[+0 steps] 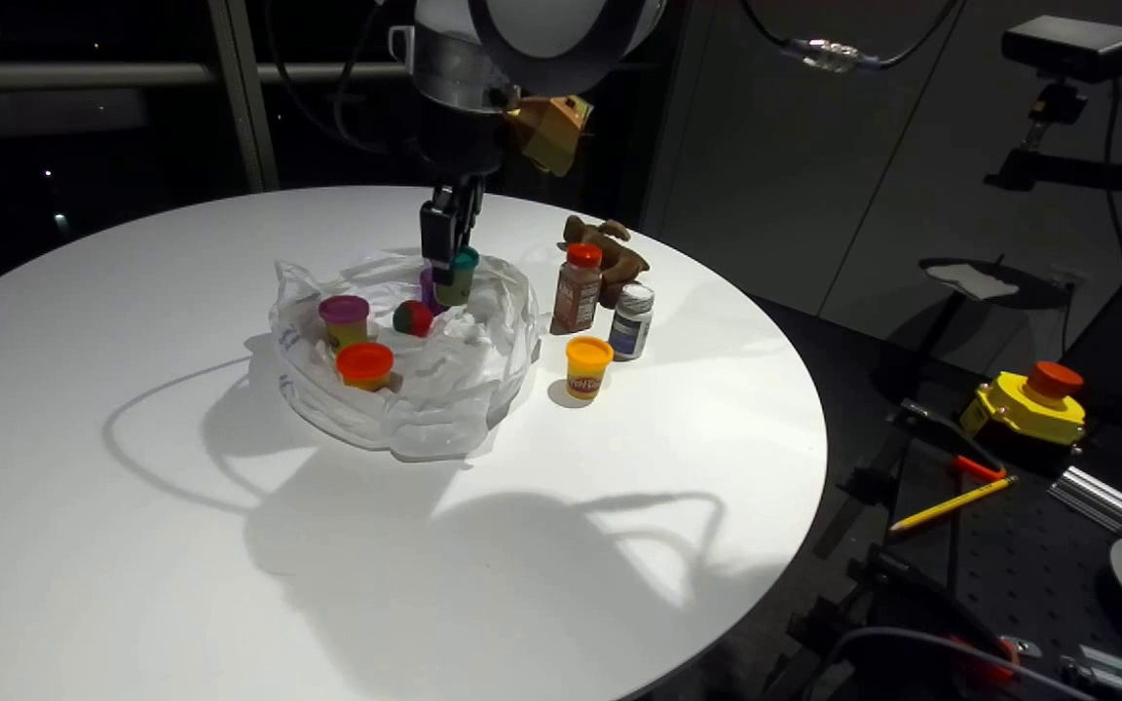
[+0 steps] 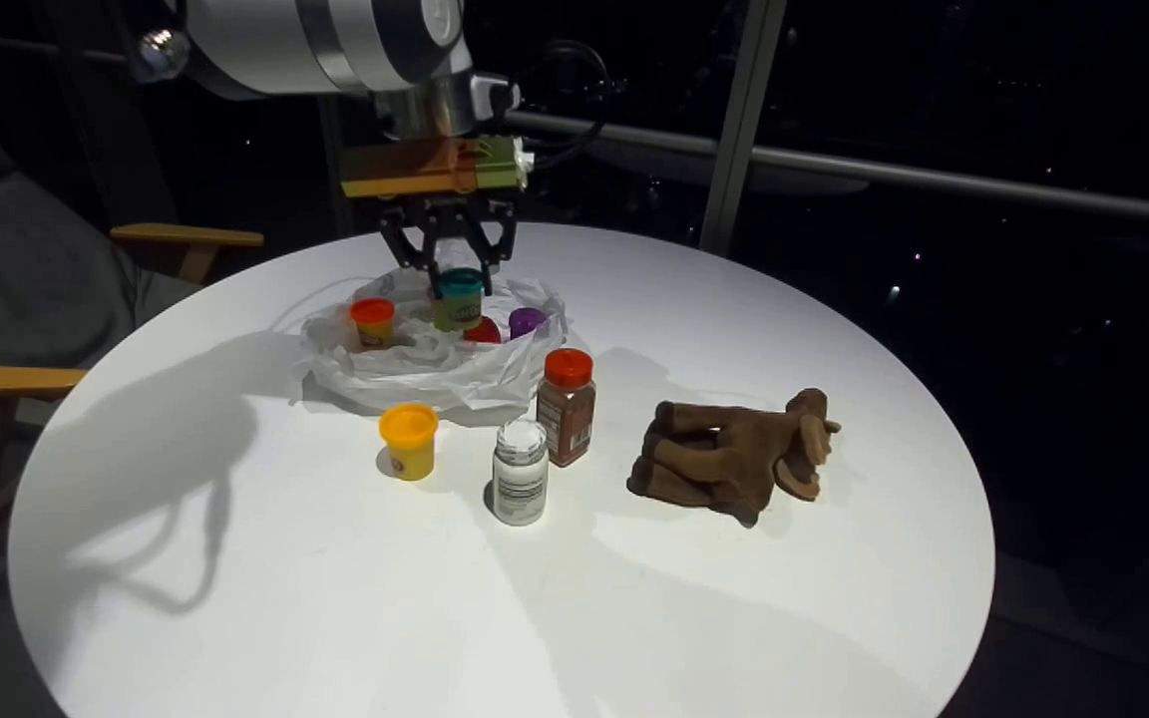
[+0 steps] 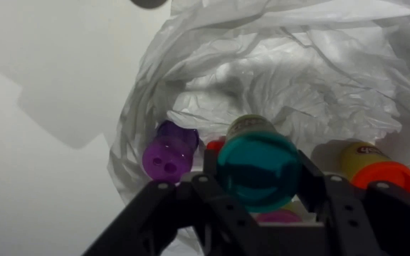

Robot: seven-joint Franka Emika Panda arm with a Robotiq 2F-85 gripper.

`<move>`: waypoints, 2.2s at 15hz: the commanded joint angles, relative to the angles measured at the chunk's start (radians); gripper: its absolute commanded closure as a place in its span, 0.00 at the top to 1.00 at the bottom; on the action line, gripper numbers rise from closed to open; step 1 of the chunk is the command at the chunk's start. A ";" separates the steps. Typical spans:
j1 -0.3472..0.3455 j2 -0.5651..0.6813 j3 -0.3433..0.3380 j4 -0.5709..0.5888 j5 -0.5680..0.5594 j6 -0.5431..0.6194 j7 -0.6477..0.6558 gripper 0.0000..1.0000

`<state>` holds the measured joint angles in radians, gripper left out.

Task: Pick the object and the bottles from the plastic bag and put them on the table

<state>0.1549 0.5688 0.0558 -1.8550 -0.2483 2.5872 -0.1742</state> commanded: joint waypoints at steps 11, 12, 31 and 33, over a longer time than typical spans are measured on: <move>0.153 -0.367 0.028 -0.565 -0.191 0.051 0.363 0.28; 0.147 -0.347 0.032 -0.569 -0.191 0.068 0.360 0.28; 0.124 -0.248 -0.012 -0.380 -0.146 0.177 0.342 1.00; 0.104 -0.197 -0.015 -0.296 -0.103 0.172 0.343 1.00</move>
<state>0.2709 0.3128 0.0481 -2.2687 -0.4043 2.7859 0.1675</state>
